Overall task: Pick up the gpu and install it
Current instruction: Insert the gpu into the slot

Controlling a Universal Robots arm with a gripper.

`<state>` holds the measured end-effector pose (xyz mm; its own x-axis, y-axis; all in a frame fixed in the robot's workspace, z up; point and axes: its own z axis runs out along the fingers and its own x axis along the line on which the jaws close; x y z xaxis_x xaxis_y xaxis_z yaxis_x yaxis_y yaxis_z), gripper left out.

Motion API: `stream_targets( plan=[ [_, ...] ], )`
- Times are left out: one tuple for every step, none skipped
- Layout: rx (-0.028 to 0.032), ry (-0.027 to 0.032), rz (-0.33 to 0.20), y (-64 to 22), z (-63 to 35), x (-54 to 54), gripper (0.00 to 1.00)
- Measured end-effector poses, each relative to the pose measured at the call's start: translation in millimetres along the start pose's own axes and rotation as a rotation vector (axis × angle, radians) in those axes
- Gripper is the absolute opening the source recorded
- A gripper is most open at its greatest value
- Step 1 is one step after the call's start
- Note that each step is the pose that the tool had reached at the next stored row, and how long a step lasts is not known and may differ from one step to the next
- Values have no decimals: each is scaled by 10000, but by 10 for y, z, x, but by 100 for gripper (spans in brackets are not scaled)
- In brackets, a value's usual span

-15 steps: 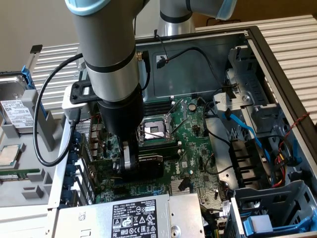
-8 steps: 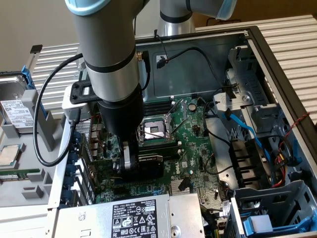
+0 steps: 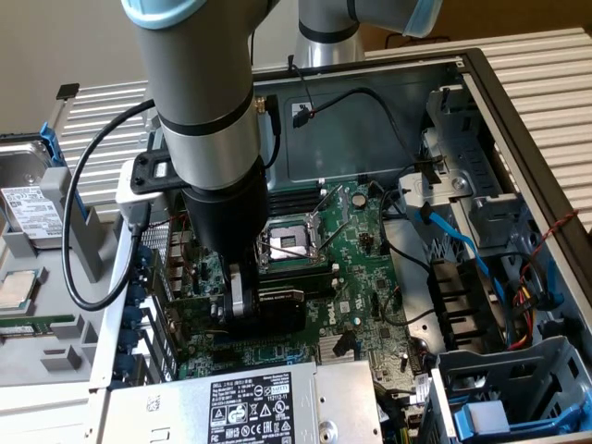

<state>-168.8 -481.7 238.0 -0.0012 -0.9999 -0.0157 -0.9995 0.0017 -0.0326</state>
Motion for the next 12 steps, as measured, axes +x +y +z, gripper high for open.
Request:
stream_targets(
  plan=[
    [0,0,0,0,0,0,27],
    [-5,2,0,1,0,0,28],
    [4,-11,2,1,5,-1,28],
    [7,-13,2,1,7,-1,28],
    [6,-9,2,1,5,-1,34],
    [2,-4,1,0,2,-1,34],
    [0,-1,0,0,0,0,34],
    [1,-1,0,0,0,0,34],
    [0,0,0,0,0,0,34],
    [0,-1,0,0,0,0,34],
    [0,-1,0,0,-3,0,34],
    [-1,1,0,0,-6,0,34]
  ],
)
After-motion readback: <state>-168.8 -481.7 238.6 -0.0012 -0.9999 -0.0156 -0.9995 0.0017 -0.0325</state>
